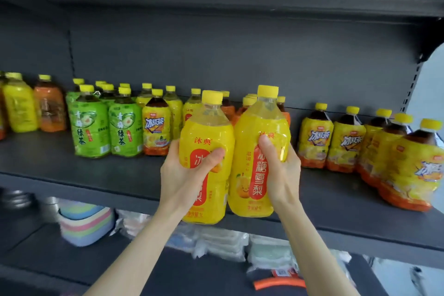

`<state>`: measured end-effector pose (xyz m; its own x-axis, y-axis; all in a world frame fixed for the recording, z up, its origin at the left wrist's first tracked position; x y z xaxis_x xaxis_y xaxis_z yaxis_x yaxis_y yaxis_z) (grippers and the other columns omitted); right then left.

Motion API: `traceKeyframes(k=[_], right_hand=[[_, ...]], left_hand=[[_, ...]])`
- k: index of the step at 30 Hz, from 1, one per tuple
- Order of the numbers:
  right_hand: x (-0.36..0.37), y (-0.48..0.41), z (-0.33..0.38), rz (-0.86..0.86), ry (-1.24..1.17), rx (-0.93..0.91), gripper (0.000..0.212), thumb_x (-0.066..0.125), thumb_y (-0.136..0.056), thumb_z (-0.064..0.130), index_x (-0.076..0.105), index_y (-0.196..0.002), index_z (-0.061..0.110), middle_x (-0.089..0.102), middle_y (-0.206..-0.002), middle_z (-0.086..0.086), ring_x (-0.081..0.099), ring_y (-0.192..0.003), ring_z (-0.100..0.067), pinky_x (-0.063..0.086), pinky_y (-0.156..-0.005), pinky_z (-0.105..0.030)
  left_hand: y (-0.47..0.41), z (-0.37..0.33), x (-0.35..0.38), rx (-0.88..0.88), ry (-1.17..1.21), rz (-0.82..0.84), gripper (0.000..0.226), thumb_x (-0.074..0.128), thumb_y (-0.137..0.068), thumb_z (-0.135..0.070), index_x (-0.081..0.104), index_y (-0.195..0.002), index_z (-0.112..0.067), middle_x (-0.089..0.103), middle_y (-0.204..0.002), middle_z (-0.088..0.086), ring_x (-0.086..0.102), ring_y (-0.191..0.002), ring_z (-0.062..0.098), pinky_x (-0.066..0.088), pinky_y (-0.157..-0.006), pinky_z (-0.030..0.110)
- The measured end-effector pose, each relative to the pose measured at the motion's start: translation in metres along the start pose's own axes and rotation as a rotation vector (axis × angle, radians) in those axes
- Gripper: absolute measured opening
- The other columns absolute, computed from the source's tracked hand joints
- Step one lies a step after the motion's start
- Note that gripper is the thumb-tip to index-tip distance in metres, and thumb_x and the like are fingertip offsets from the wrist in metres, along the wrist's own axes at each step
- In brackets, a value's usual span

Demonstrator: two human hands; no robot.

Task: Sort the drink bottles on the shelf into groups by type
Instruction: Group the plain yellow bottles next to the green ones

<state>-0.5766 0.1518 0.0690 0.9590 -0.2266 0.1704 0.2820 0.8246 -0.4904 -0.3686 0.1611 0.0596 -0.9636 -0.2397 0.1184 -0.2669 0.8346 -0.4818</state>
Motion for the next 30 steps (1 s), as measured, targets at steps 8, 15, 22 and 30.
traceKeyframes(k=[8, 15, 22, 30], right_hand=[[0.124, 0.037, -0.031, -0.037, 0.007, 0.047, 0.054, 0.068, -0.058, 0.068, 0.066, -0.098, 0.033, 0.074, -0.095, 0.009, 0.07, -0.089, -0.007, 0.056, -0.081, -0.035], [0.175, 0.008, -0.056, -0.09, 0.031, 0.055, 0.067, 0.075, -0.067, 0.059, 0.047, -0.119, 0.026, 0.063, -0.095, 0.017, 0.065, -0.087, -0.002, 0.052, -0.069, -0.018], [0.191, -0.025, -0.092, -0.111, 0.116, 0.057, 0.053, 0.073, -0.075, 0.042, 0.04, -0.113, 0.028, 0.062, -0.091, 0.018, 0.064, -0.069, 0.013, 0.048, -0.055, -0.008], [0.199, -0.03, -0.097, -0.204, 0.38, -0.019, 0.075, 0.066, -0.068, 0.069, 0.05, -0.124, 0.022, 0.053, -0.115, 0.004, 0.056, -0.105, -0.011, 0.046, -0.086, -0.025]], left_hand=[[-0.042, 0.023, -0.126, -0.049, -0.078, -0.024, 0.064, 0.075, -0.054, -0.06, 0.058, -0.108, -0.027, 0.069, -0.092, -0.01, 0.065, -0.082, 0.001, 0.048, -0.069, 0.021], [-0.103, 0.05, -0.146, -0.064, -0.057, 0.017, 0.063, 0.075, -0.057, -0.055, 0.056, -0.109, -0.023, 0.067, -0.095, -0.007, 0.064, -0.086, 0.005, 0.045, -0.065, 0.018], [-0.15, 0.085, -0.141, -0.074, -0.046, 0.054, 0.069, 0.072, -0.058, -0.058, 0.05, -0.119, -0.033, 0.063, -0.1, -0.015, 0.061, -0.092, 0.004, 0.05, -0.074, 0.027], [-0.17, 0.101, -0.138, -0.068, -0.007, 0.124, 0.075, 0.076, -0.059, -0.058, 0.046, -0.122, -0.031, 0.061, -0.103, -0.017, 0.059, -0.095, 0.002, 0.049, -0.076, 0.025]])
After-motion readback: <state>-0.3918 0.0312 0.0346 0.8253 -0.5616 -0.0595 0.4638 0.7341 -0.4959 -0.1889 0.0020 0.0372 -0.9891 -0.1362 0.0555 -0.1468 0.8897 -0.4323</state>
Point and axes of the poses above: each hand's wrist, its own y-axis away from the middle knuckle, its own x-axis out of the palm, z = x × y, the point moved 8 cm from there along -y, towards the middle knuckle
